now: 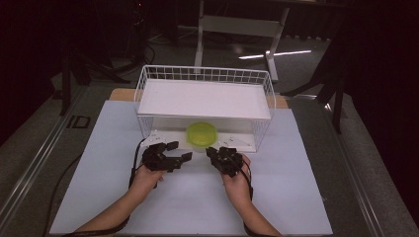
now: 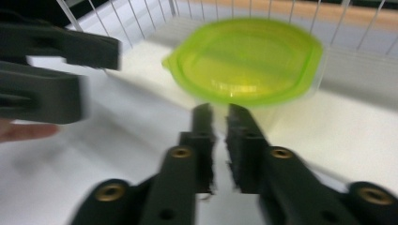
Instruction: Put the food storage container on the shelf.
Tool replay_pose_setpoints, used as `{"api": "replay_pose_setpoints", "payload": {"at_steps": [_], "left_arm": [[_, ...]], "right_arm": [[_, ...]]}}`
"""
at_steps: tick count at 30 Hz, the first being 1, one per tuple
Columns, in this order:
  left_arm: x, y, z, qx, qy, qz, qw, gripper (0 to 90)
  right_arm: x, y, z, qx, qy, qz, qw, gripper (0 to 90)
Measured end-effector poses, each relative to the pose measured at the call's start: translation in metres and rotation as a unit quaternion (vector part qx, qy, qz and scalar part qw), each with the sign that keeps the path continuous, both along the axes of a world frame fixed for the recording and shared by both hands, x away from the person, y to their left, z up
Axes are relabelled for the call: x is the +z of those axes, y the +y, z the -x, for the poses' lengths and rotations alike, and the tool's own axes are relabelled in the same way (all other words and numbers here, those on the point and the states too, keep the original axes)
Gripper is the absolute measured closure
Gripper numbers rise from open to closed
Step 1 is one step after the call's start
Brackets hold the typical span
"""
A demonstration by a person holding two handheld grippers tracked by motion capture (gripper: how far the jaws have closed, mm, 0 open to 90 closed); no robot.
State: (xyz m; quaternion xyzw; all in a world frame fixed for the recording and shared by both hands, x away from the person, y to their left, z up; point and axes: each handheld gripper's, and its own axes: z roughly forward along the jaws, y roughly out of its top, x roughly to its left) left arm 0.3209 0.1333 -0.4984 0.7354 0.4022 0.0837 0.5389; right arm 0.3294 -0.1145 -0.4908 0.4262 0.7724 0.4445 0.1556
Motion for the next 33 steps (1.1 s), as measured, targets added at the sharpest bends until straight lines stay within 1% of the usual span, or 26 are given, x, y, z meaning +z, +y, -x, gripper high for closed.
{"api": "replay_pose_setpoints", "payload": {"at_steps": [1, 2, 3, 7, 9, 10, 12, 13, 14, 15, 17, 21, 23, 25, 29, 31, 32, 33], "left_arm": [[-0.002, 0.0, 0.003, -0.002, 0.002, -0.001, 1.0, 9.1], [-0.004, -0.001, 0.006, -0.006, 0.004, -0.005, 1.0, 2.2], [-0.005, -0.001, 0.009, -0.003, 0.001, -0.007, 1.0, 1.2], [-0.01, 0.002, 0.017, 0.002, -0.02, -0.023, 0.9995, 1.2], [-0.013, 0.005, 0.021, 0.008, -0.036, -0.018, 0.9992, 1.3], [-0.014, 0.006, 0.023, 0.015, -0.044, -0.017, 0.9988, 1.3], [-0.014, 0.008, 0.025, 0.023, -0.052, -0.023, 0.9981, 1.3], [-0.014, 0.009, 0.027, 0.028, -0.06, -0.026, 0.9975, 1.3], [-0.014, 0.009, 0.027, 0.028, -0.06, -0.026, 0.9975, 1.3], [-0.014, 0.01, 0.028, 0.033, -0.069, -0.029, 0.9967, 1.3], [-0.013, 0.011, 0.028, 0.037, -0.074, -0.022, 0.9964, 1.3], [-0.013, 0.013, 0.027, 0.04, -0.07, -0.017, 0.9966, 1.3], [-0.015, 0.014, 0.026, 0.036, -0.063, -0.015, 0.9973, 1.3], [-0.016, 0.015, 0.025, 0.036, -0.058, -0.016, 0.9975, 1.3], [-0.019, 0.015, 0.023, 0.036, -0.048, -0.012, 0.9981, 1.3], [-0.019, 0.015, 0.023, 0.036, -0.048, -0.011, 0.9981, 1.3], [-0.02, 0.014, 0.023, 0.035, -0.049, -0.017, 0.998, 1.3], [-0.02, 0.014, 0.023, 0.035, -0.051, -0.017, 0.998, 1.3]], "right_arm": [[-0.002, 0.001, -0.001, 0.0, 0.007, 0.004, 1.0, 90.0], [-0.005, 0.002, -0.001, -0.002, 0.011, 0.008, 0.9999, 90.0], [-0.006, 0.003, -0.002, -0.003, 0.01, 0.011, 0.9999, 90.0], [-0.012, 0.007, -0.006, -0.006, 0.019, 0.007, 0.9998, 90.0], [-0.014, 0.009, -0.009, -0.009, 0.021, 0.005, 0.9997, 90.0], [-0.015, 0.011, -0.011, -0.009, 0.022, 0.006, 0.9997, 90.0], [-0.017, 0.013, -0.014, -0.012, 0.022, 0.006, 0.9997, 90.0], [-0.018, 0.014, -0.016, -0.013, 0.025, 0.004, 0.9996, 90.0], [-0.018, 0.014, -0.016, -0.013, 0.025, 0.004, 0.9996, 90.0], [-0.019, 0.015, -0.019, -0.014, 0.025, 0.004, 0.9996, 90.0], [-0.02, 0.017, -0.024, -0.02, 0.028, -0.001, 0.9994, 90.0], [-0.021, 0.019, -0.029, -0.025, 0.028, -0.003, 0.9993, 90.0], [-0.022, 0.019, -0.032, -0.027, 0.029, -0.004, 0.9992, 90.0], [-0.022, 0.02, -0.035, -0.03, 0.026, -0.001, 0.9992, 90.0], [-0.022, 0.021, -0.04, -0.034, 0.028, -0.003, 0.999, 89.9], [-0.022, 0.021, -0.041, -0.034, 0.029, -0.005, 0.999, 89.9], [-0.022, 0.022, -0.042, -0.034, 0.029, -0.004, 0.999, 89.9], [-0.022, 0.023, -0.044, -0.034, 0.029, -0.003, 0.999, 89.9]]}}
